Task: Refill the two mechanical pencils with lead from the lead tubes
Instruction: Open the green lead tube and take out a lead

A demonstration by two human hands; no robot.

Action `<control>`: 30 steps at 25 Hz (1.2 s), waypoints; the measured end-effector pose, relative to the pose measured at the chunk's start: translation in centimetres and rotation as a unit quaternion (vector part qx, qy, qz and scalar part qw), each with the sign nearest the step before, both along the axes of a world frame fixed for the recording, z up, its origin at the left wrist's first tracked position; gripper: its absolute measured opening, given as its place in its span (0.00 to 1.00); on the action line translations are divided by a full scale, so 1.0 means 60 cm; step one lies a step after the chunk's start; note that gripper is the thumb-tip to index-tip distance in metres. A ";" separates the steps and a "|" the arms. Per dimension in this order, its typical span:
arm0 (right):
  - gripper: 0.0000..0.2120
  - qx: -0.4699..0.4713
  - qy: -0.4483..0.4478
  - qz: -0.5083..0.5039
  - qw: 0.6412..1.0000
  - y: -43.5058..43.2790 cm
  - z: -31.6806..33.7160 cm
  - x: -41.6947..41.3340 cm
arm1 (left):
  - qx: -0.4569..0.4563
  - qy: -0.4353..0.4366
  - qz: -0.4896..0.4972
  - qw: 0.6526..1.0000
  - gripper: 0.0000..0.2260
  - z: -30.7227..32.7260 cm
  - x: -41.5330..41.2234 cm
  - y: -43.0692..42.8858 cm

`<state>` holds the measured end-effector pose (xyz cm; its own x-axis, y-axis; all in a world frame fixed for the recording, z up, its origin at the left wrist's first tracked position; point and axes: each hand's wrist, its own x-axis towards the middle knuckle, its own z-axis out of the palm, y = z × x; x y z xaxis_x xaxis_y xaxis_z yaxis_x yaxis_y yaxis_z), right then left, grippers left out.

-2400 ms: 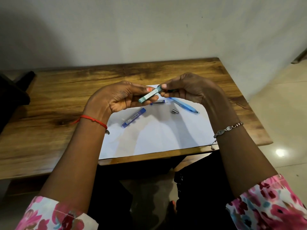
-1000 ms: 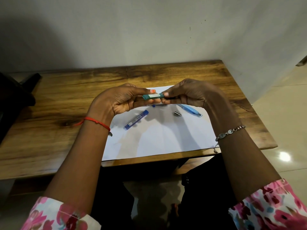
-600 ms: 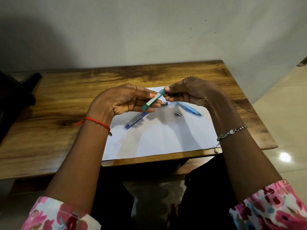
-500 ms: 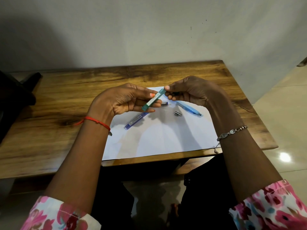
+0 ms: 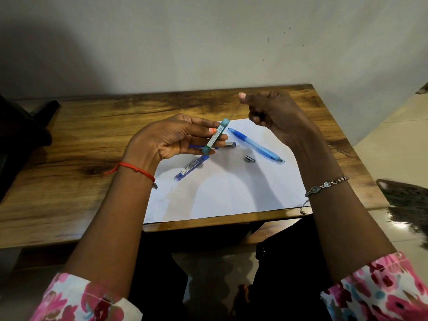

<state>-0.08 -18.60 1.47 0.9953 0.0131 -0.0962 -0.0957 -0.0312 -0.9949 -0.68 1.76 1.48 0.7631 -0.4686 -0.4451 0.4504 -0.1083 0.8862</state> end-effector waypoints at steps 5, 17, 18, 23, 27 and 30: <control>0.09 0.045 -0.033 -0.094 0.994 -0.017 0.002 0.005 | -0.005 -0.035 0.007 0.999 0.09 0.001 0.003 0.006; 0.08 -0.030 -0.024 0.007 0.999 0.013 -0.009 0.002 | 0.001 -0.064 -0.028 0.998 0.08 0.003 -0.003 -0.006; 0.08 -0.034 -0.025 0.014 0.999 0.013 -0.010 0.002 | 0.006 -0.066 -0.029 0.997 0.08 0.003 -0.003 -0.006; 0.07 0.023 0.016 0.047 0.998 0.006 -0.009 0.006 | 0.011 -0.055 -0.001 0.998 0.07 -0.002 0.000 -0.005; 0.11 0.102 -0.017 0.077 0.992 -0.008 -0.007 0.010 | 0.019 -0.050 0.027 0.998 0.07 -0.003 0.004 -0.003; 0.08 0.114 -0.033 0.116 0.986 -0.011 -0.004 0.005 | 0.020 -0.048 0.046 0.998 0.06 -0.003 0.004 -0.003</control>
<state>0.24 -19.24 1.21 0.9672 0.2540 0.0007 -0.0466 0.1800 -0.9826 -0.46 1.56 1.33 0.8421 -0.3781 -0.3845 0.3732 -0.1062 0.9217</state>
